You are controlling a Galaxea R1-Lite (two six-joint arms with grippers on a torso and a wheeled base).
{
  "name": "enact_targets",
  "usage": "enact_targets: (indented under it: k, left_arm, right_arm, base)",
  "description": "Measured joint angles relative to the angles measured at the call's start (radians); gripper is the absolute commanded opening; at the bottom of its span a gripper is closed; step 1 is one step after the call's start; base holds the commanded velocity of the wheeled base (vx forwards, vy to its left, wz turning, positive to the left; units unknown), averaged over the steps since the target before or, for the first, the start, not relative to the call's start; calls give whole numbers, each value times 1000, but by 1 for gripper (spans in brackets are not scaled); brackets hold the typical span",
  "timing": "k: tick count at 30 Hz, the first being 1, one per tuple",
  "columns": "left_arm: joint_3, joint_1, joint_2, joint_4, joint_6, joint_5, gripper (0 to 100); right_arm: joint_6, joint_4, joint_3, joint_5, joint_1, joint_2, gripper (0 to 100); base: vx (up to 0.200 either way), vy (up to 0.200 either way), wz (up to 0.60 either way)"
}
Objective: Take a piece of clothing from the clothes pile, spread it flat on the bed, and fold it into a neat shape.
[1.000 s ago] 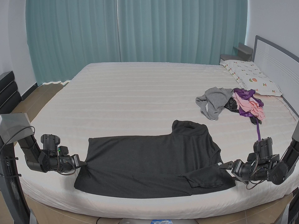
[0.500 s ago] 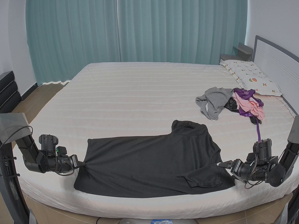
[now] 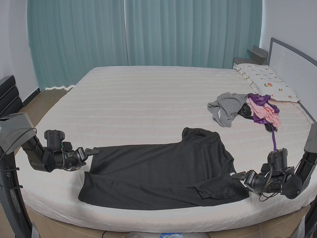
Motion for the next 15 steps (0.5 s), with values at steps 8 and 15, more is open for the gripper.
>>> enact_targets:
  k: [8,15]
  left_arm:
    - [-315,-34,56,211,-38,10,100]
    - [-469,-60,161,281,20,100,100]
  right_arm:
    - [1,0,3,1,5,0,100]
    - [1,1,5,3,11,0,100]
  base:
    - [0,0,0]
    - [0,0,0]
